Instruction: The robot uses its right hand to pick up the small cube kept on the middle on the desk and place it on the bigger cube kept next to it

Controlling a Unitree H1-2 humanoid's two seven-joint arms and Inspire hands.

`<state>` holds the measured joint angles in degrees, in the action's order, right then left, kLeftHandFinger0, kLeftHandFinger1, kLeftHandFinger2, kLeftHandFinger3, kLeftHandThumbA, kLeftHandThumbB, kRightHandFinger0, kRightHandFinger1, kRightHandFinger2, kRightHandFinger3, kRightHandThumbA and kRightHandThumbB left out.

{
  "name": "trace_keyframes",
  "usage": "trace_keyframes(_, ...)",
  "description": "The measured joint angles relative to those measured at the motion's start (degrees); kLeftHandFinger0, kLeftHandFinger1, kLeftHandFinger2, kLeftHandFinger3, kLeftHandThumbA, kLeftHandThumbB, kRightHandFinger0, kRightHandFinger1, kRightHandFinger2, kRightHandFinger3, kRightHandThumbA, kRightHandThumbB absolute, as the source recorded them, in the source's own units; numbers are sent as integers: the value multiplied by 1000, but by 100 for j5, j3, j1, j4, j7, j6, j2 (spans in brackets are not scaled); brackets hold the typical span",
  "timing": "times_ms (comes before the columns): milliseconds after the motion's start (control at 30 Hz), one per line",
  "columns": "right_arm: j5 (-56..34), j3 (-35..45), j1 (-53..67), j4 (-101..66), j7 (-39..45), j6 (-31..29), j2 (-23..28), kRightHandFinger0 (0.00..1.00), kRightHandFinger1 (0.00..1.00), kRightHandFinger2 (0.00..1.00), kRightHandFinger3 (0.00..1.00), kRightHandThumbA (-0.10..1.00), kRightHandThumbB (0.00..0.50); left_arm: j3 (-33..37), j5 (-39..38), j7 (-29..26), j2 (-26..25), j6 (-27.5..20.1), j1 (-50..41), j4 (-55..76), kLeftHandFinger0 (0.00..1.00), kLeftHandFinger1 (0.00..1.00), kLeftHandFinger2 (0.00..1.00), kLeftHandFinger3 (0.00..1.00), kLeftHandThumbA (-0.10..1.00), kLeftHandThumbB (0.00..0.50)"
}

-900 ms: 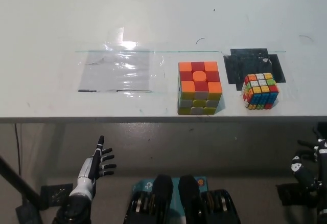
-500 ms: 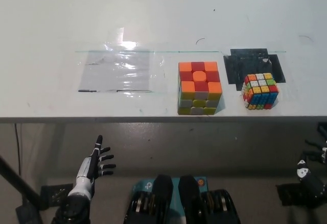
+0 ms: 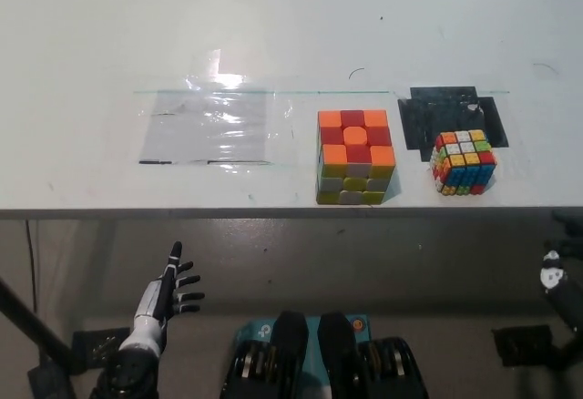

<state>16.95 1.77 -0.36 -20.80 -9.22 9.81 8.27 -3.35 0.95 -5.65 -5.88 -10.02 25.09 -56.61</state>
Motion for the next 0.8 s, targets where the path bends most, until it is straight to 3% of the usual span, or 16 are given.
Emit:
trace_keyframes(33,28,-2,-88,-56,2,14,-1,540,652,833,1000,385,207,6,4,0,-1,-3,0,2,671,659,779,815,1000,167)
trace_keyframes(100,102,-25,-320,-89,43,85,30,834,904,927,1000,441,232,11,15,0,-1,-6,0,5,682,673,791,817,1000,177)
trace_keyframes(167,173,-81,-563,-79,155,183,164,913,989,978,1000,435,259,10,16,2,1,-6,-1,20,669,659,784,814,1000,172)
trace_keyframes(267,282,-192,-879,-52,349,351,429,933,1000,1000,1000,572,300,9,16,2,-4,-17,-1,29,675,653,777,815,1000,186)
trace_keyframes(333,389,-337,-1006,-47,479,467,584,940,1000,1000,1000,620,354,10,23,1,-8,-25,-1,19,672,644,765,800,1000,166)
trace_keyframes(367,445,-419,-1056,-31,557,517,651,995,1000,1000,1000,661,374,9,23,2,-7,-38,-1,16,666,638,760,799,1000,171)
trace_keyframes(467,571,-599,-1158,37,721,598,768,1000,1000,1000,1000,746,420,11,28,1,-8,-65,4,-20,669,654,783,828,1000,160)
trace_keyframes(500,620,-664,-1183,70,763,610,806,1000,1000,1000,1000,813,465,14,34,1,-8,-73,5,-32,702,683,814,865,1000,157)
trace_keyframes(567,708,-768,-1250,154,861,660,867,1000,1000,1000,1000,871,489,19,48,1,-10,-86,6,-66,691,673,803,851,1000,151)
trace_keyframes(700,933,-956,-1485,315,1025,772,979,1000,1000,1000,1000,882,500,22,64,2,-10,-119,35,-143,644,636,771,808,1000,172)
trace_keyframes(800,1076,-1044,-1679,470,1099,813,996,1000,1000,1000,1000,843,500,24,74,2,-11,-155,70,-157,691,675,793,820,1000,182)
